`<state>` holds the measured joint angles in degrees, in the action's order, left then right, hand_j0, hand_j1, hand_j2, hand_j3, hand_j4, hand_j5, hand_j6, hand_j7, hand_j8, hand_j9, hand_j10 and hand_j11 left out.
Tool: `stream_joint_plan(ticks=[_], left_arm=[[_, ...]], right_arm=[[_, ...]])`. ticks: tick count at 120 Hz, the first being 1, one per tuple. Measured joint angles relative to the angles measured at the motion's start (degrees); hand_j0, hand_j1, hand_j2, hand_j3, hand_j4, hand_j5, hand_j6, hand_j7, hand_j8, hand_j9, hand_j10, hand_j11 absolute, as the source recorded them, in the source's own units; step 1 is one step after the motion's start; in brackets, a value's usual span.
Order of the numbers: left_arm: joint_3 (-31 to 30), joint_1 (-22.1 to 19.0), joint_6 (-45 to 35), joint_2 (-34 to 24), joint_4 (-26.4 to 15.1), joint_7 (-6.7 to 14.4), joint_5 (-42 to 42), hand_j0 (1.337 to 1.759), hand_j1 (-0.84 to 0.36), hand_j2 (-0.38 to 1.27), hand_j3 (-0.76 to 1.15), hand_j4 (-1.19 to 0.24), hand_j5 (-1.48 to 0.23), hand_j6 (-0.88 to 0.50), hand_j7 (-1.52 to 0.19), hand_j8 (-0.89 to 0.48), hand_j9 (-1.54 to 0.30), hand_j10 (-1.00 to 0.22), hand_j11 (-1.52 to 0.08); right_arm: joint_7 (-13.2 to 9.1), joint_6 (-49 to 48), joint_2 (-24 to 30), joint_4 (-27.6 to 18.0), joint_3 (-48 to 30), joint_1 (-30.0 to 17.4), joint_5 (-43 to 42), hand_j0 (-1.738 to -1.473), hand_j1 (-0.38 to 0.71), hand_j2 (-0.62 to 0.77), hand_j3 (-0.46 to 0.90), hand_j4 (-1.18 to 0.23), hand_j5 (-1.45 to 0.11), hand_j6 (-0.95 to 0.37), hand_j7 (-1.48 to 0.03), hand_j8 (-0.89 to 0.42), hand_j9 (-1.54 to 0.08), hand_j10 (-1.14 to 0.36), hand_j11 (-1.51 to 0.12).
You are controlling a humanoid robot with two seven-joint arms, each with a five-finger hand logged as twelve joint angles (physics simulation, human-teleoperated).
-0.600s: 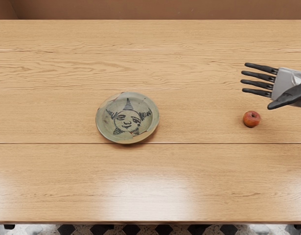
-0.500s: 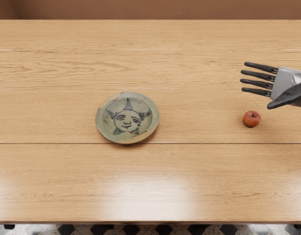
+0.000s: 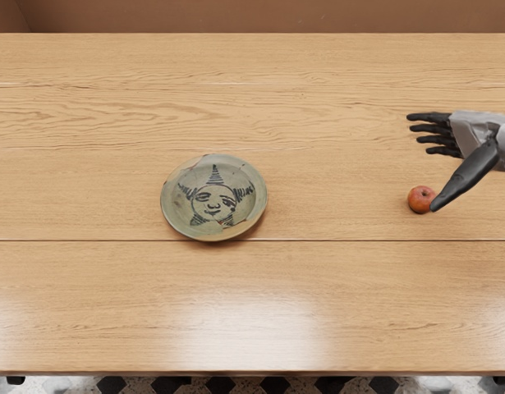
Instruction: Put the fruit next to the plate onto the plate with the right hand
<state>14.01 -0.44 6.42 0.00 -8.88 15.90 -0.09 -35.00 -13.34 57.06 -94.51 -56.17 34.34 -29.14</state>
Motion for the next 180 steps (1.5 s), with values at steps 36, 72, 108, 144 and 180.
stream_joint_plan(ticks=[36, 72, 108, 144, 180], left_arm=[[0.02, 0.00, 0.00, 0.00, 0.00, 0.00, 0.00, 1.658, 0.34, 0.00, 0.00, -0.01, -0.01, -0.01, -0.01, -0.01, -0.01, -0.01, -0.01], [0.00, 0.00, 0.00, 0.00, 0.00, 0.00, 0.00, 1.658, 0.34, 0.00, 0.00, -0.01, -0.01, -0.01, -0.01, -0.01, -0.01, -0.01, -0.01], [-0.01, 0.00, 0.00, 0.00, 0.00, 0.00, 0.00, 1.658, 0.34, 0.00, 0.00, -0.01, -0.01, -0.01, -0.01, -0.01, -0.01, -0.01, -0.01], [0.00, 0.00, 0.00, 0.00, 0.00, 0.00, 0.00, 1.658, 0.34, 0.00, 0.00, -0.01, -0.01, -0.01, -0.01, -0.01, -0.01, -0.01, -0.01], [0.00, 0.00, 0.00, 0.00, 0.00, 0.00, 0.00, 1.658, 0.34, 0.00, 0.00, -0.01, -0.01, -0.01, -0.01, -0.01, -0.01, -0.01, -0.01]], right_arm=[[0.00, 36.60, -1.44, -3.41, 44.13, 25.63, -7.53, -1.658, -0.29, -0.01, 0.00, -0.06, -0.07, -0.06, -0.07, -0.06, -0.07, -0.06, -0.07], [0.00, 47.69, -11.95, 1.44, 71.51, 42.92, -2.77, -1.658, -0.25, -0.02, 0.00, -0.09, -0.11, -0.09, -0.11, -0.09, -0.11, -0.09, -0.11], [0.00, 48.32, -16.52, 4.17, 79.45, 45.68, -1.23, -1.658, -0.12, -0.04, 0.00, -0.19, -0.25, -0.19, -0.24, -0.19, -0.24, -0.19, -0.24], [0.00, 48.35, -17.13, 4.38, 80.74, 47.16, -1.18, -1.658, 0.00, -0.06, 0.00, -0.29, -0.38, -0.29, -0.38, -0.29, -0.38, -0.29, -0.38], [-0.01, 48.37, -18.16, 4.40, 81.71, 46.97, -1.55, -1.658, 0.07, -0.07, 0.00, -0.36, -0.45, -0.35, -0.45, -0.33, -0.46, -0.36, -0.46]])
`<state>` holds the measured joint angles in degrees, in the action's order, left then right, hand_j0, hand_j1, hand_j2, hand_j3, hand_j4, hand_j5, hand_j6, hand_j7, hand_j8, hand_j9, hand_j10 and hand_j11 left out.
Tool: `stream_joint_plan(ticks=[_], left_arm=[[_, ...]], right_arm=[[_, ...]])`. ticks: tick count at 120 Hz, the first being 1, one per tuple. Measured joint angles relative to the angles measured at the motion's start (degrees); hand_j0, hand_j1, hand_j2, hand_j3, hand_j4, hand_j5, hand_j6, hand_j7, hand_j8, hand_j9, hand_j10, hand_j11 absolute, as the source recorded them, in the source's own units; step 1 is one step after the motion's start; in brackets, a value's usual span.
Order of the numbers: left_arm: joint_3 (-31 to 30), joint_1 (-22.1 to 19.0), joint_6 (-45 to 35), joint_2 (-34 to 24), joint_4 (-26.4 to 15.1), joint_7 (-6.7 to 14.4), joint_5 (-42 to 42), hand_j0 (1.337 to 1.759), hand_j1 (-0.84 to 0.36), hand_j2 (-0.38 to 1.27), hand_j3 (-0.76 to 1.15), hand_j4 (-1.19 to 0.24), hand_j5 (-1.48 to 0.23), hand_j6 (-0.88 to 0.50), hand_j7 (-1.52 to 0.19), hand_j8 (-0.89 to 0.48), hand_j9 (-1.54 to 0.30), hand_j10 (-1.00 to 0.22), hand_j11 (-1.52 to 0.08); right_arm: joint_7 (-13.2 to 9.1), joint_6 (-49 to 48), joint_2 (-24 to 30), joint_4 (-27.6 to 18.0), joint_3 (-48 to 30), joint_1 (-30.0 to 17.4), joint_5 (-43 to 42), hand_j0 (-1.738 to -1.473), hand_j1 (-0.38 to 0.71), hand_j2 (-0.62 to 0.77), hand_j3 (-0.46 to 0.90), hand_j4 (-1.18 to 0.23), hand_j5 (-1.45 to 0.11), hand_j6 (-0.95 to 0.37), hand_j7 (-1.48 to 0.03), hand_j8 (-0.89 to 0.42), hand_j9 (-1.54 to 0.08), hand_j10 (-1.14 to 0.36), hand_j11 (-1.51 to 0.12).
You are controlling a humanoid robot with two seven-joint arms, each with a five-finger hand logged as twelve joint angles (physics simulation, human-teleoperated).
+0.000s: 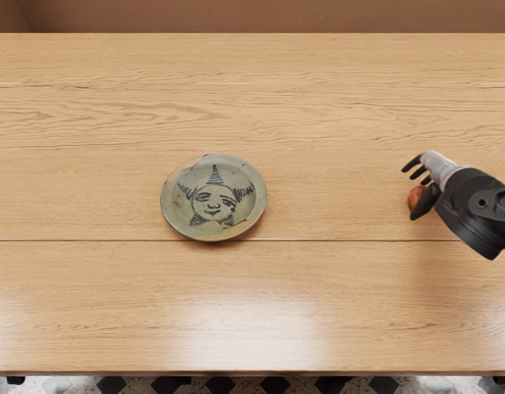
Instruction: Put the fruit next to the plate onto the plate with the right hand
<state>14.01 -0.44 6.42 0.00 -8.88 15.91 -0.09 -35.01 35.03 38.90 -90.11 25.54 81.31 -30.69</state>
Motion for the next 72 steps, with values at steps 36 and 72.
stream_joint_plan(ticks=[36, 72], left_arm=[[0.00, 0.00, 0.00, 0.00, 0.00, 0.00, 0.00, 1.658, 0.34, 0.00, 0.00, -0.01, -0.01, -0.01, -0.01, -0.01, -0.01, -0.01, -0.01], [0.00, 0.00, 0.00, 0.00, 0.00, 0.00, 0.00, 1.658, 0.34, 0.00, 0.00, -0.01, -0.01, -0.01, -0.01, -0.01, -0.01, -0.01, -0.01]], right_arm=[[-0.03, 0.09, -0.96, 0.00, 2.39, -0.03, -0.45, -1.658, 0.20, -0.08, 0.00, -0.51, -0.56, -0.48, -0.60, -0.25, -0.59, -0.31, -0.61], [-0.01, 0.08, -1.78, -0.03, 2.25, -0.77, -0.61, -1.655, 0.31, -0.09, 0.00, -0.59, -0.66, -0.55, -0.71, -0.36, -0.70, -0.41, -0.73]])
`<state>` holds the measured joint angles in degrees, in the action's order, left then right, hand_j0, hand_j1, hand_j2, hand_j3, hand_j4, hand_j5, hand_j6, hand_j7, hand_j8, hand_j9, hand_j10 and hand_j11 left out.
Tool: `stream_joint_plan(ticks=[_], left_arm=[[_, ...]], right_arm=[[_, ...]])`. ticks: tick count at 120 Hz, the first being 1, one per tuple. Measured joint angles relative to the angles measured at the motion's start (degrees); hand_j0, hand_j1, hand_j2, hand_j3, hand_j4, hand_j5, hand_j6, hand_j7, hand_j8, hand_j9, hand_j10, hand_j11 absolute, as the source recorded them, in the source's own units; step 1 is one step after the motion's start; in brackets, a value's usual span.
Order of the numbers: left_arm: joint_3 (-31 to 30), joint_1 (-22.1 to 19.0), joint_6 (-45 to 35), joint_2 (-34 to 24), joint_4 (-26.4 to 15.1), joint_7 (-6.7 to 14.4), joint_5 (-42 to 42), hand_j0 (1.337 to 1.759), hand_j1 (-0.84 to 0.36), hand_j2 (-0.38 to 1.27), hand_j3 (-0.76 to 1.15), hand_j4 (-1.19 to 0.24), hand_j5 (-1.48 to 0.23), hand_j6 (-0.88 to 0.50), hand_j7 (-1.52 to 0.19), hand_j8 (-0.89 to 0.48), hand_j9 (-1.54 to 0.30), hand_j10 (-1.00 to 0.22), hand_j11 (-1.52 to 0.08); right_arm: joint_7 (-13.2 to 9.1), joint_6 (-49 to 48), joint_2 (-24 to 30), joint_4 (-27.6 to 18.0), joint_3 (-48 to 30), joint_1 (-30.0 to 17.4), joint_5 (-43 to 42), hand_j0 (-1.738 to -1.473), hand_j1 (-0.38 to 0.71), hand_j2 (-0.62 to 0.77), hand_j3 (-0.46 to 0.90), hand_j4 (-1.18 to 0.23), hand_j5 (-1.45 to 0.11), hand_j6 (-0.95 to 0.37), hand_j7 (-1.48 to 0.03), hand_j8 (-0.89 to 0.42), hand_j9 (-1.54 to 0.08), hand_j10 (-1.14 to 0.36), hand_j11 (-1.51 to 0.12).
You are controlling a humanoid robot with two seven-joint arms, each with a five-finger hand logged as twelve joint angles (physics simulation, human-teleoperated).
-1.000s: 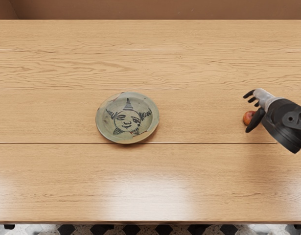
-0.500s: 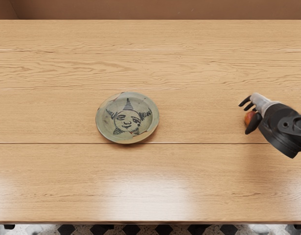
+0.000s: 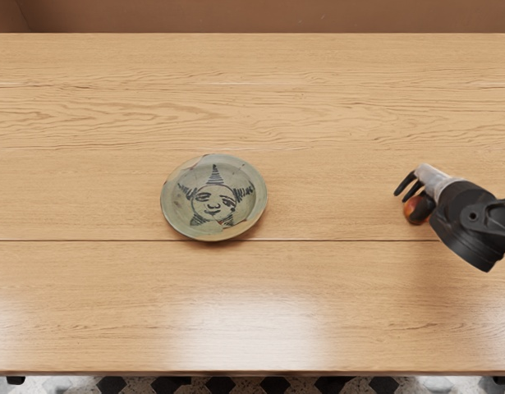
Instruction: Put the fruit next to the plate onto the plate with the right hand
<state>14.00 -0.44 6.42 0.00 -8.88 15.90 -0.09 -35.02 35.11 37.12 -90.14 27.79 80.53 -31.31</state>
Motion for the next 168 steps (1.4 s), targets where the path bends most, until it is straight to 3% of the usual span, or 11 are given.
stream_joint_plan(ticks=[26, 44, 47, 63, 99, 121, 168], left_arm=[[0.02, 0.00, 0.00, 0.00, 0.00, 0.00, 0.00, 1.658, 0.34, 0.00, 0.00, -0.01, -0.01, -0.01, -0.01, -0.01, -0.01, -0.01, -0.01], [0.03, 0.00, 0.00, 0.00, 0.01, 0.00, 0.00, 1.658, 0.34, 0.00, 0.00, -0.01, -0.01, -0.01, -0.01, -0.01, -0.01, -0.01, -0.01], [0.03, 0.00, 0.00, 0.00, 0.01, 0.00, 0.00, 1.658, 0.34, 0.00, 0.00, -0.01, -0.01, -0.01, -0.01, -0.01, -0.01, -0.01, -0.01], [0.02, 0.00, 0.00, 0.00, 0.00, 0.00, 0.00, 1.658, 0.34, 0.00, 0.00, -0.01, -0.01, -0.01, -0.01, -0.01, -0.01, -0.01, -0.01], [0.00, 0.00, 0.00, 0.00, 0.00, 0.00, 0.00, 1.658, 0.34, 0.00, 0.00, -0.01, -0.01, -0.01, -0.01, -0.01, -0.01, -0.01, -0.01], [0.00, 0.00, 0.00, 0.00, 0.00, 0.00, 0.00, 1.658, 0.34, 0.00, 0.00, -0.01, -0.01, -0.01, -0.01, -0.01, -0.01, -0.01, -0.01], [0.00, 0.00, 0.00, 0.00, 0.00, 0.00, 0.01, 1.658, 0.34, 0.00, 0.00, -0.01, -0.01, -0.01, -0.01, -0.01, -0.01, -0.01, -0.01]], right_arm=[[-0.14, 0.15, -0.35, 0.03, -0.01, -0.29, -0.32, -1.652, 0.43, 0.14, 0.00, -0.64, -0.64, -0.53, -0.74, -0.33, -0.68, -0.36, -0.76], [-0.30, 0.05, -0.34, 0.05, -0.04, -0.57, -0.57, -1.636, 0.44, 0.08, 0.00, -0.69, -0.70, -0.49, -0.79, -0.29, -0.71, -0.30, -0.82], [-0.27, 0.07, -0.31, 0.05, -0.06, -0.63, -0.62, -1.635, 0.43, 0.15, 0.00, -0.70, -0.70, -0.50, -0.80, -0.29, -0.71, -0.31, -0.83], [-0.19, 0.06, 0.02, 0.04, -0.97, -0.64, 0.05, -1.640, 0.36, 0.11, 0.00, -0.71, -0.75, -0.55, -0.83, -0.34, -0.75, -0.38, -0.87], [0.05, -0.15, 0.53, -0.05, -14.33, 0.12, 1.02, -1.653, 0.30, 0.24, 0.00, -0.67, -0.87, -0.65, -0.86, -0.41, -0.85, -0.46, -0.89], [0.08, -0.19, -5.85, -0.05, -20.08, 1.45, 1.17, -1.655, 0.30, 0.25, 0.00, -0.65, -0.89, -0.66, -0.87, -0.40, -0.86, -0.46, -0.88], [0.08, -0.21, -25.04, 2.67, -21.93, 7.77, 1.66, -1.658, 0.33, 0.32, 0.00, -0.66, -0.96, -0.67, -0.90, -0.38, -0.92, -0.42, -0.91]])
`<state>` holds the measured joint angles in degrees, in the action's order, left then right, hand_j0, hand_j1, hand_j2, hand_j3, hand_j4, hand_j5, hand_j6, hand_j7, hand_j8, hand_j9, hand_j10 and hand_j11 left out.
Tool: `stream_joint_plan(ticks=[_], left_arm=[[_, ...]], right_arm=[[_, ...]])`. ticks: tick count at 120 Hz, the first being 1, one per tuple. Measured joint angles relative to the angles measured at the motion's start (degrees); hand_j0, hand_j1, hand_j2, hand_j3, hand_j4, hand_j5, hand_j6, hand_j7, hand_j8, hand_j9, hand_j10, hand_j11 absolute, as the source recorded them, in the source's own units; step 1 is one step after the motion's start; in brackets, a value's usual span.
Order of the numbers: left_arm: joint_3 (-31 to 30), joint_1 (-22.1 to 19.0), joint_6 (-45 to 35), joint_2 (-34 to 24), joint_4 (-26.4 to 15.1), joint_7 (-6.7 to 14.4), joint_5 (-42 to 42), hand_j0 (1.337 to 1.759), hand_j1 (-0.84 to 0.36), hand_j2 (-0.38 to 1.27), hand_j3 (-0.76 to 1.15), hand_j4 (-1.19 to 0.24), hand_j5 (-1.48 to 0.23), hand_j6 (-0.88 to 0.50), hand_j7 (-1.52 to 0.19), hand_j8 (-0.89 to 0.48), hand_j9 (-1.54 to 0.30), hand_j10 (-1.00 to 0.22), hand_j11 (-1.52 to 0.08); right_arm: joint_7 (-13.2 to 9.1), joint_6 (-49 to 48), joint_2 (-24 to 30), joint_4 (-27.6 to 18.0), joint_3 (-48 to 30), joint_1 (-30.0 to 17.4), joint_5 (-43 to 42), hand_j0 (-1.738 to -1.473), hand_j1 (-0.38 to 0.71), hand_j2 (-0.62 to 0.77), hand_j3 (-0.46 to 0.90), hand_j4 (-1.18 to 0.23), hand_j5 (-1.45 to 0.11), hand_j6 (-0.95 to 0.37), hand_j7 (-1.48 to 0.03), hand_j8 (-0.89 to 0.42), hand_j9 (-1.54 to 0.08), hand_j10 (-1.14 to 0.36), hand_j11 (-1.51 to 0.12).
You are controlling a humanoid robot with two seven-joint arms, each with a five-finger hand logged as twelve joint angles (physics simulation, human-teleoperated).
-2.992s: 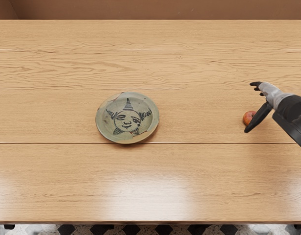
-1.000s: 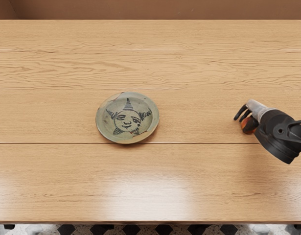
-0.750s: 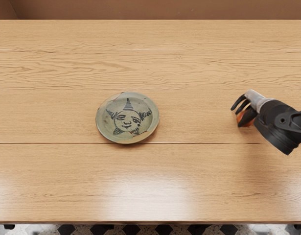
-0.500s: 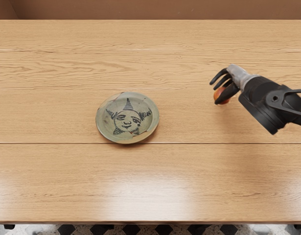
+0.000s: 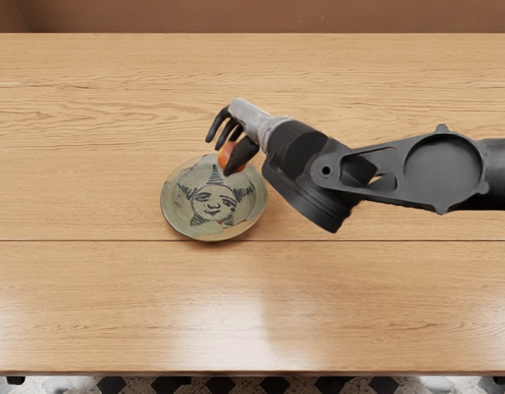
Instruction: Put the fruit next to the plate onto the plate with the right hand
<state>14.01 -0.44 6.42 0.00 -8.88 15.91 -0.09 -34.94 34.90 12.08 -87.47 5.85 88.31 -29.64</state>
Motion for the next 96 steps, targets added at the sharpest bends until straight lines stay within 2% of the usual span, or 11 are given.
stream_joint_plan(ticks=[19, 25, 37, 48, 61, 81, 87, 96], left_arm=[[0.00, 0.00, 0.00, 0.00, 0.00, 0.00, 0.00, 1.658, 0.34, 0.00, 0.00, -0.01, -0.01, -0.01, -0.01, -0.01, -0.01, -0.01, -0.01], [0.00, 0.00, 0.00, 0.00, 0.00, 0.00, 0.00, 1.658, 0.34, 0.00, 0.00, -0.01, -0.01, -0.01, -0.01, -0.01, -0.01, -0.01, -0.01], [-0.01, 0.00, 0.00, 0.00, 0.00, 0.00, 0.00, 1.658, 0.34, 0.00, 0.00, -0.01, -0.01, -0.01, -0.01, -0.01, -0.01, -0.01, -0.01], [-0.01, 0.00, 0.00, 0.00, 0.00, 0.00, 0.00, 1.658, 0.34, 0.00, 0.00, -0.01, -0.01, -0.01, -0.01, -0.01, -0.01, -0.01, -0.01], [-0.01, 0.00, 0.00, 0.00, 0.00, 0.00, 0.00, 1.658, 0.34, 0.00, 0.00, -0.01, -0.01, -0.01, -0.01, -0.01, -0.01, -0.01, -0.01], [-0.02, 0.00, 0.00, 0.00, 0.00, 0.00, 0.00, 1.658, 0.34, 0.00, 0.00, -0.01, -0.01, -0.01, -0.01, -0.01, -0.01, -0.01, -0.01], [-0.02, 0.00, 0.00, 0.00, 0.00, 0.00, 0.00, 1.658, 0.34, 0.00, 0.00, -0.01, -0.01, -0.01, -0.01, -0.01, -0.01, -0.01, -0.01], [-0.01, 0.00, 0.00, 0.00, 0.00, 0.00, 0.00, 1.658, 0.34, 0.00, 0.00, -0.01, -0.01, -0.01, -0.01, -0.01, -0.01, -0.01, -0.01]], right_arm=[[-0.02, 0.03, -4.29, 2.93, -0.17, -1.89, -0.33, -1.658, 0.35, 0.34, 0.00, -0.64, -0.94, -0.65, -0.88, -0.36, -0.91, -0.42, -0.88], [-0.04, 0.06, -4.75, 3.56, -0.17, -2.62, -0.57, -1.658, 0.27, 0.25, 0.00, -0.56, -0.82, -0.58, -0.77, -0.34, -0.79, -0.39, -0.77], [-0.05, 0.09, -5.13, 4.34, -1.79, -5.33, -0.55, -1.658, 0.04, 0.15, 0.00, -0.35, -0.51, -0.36, -0.48, -0.21, -0.49, -0.24, -0.48], [-0.06, 0.10, -4.52, 4.53, -8.48, -10.11, -0.52, -1.658, -0.10, 0.10, 0.00, -0.22, -0.32, -0.23, -0.31, -0.14, -0.31, -0.16, -0.31], [-0.06, 0.10, -2.49, 4.35, -15.56, -14.78, -0.55, -1.658, -0.20, 0.06, 0.00, -0.13, -0.19, -0.14, -0.18, -0.08, -0.18, -0.09, -0.18], [-0.06, 0.10, 2.13, 3.61, -26.71, -22.18, -0.63, -1.658, -0.29, 0.03, 0.00, -0.06, -0.08, -0.06, -0.08, -0.04, -0.08, -0.04, -0.08], [-0.06, -0.43, 3.93, 3.39, -32.52, -25.92, -0.64, -1.658, -0.30, 0.02, 0.00, -0.05, -0.07, -0.05, -0.06, -0.03, -0.06, -0.03, -0.06], [-0.06, -6.99, 6.13, 3.32, -41.20, -32.08, -0.55, -1.658, -0.31, 0.01, 0.00, -0.03, -0.05, -0.03, -0.04, -0.02, -0.04, -0.02, -0.04]])
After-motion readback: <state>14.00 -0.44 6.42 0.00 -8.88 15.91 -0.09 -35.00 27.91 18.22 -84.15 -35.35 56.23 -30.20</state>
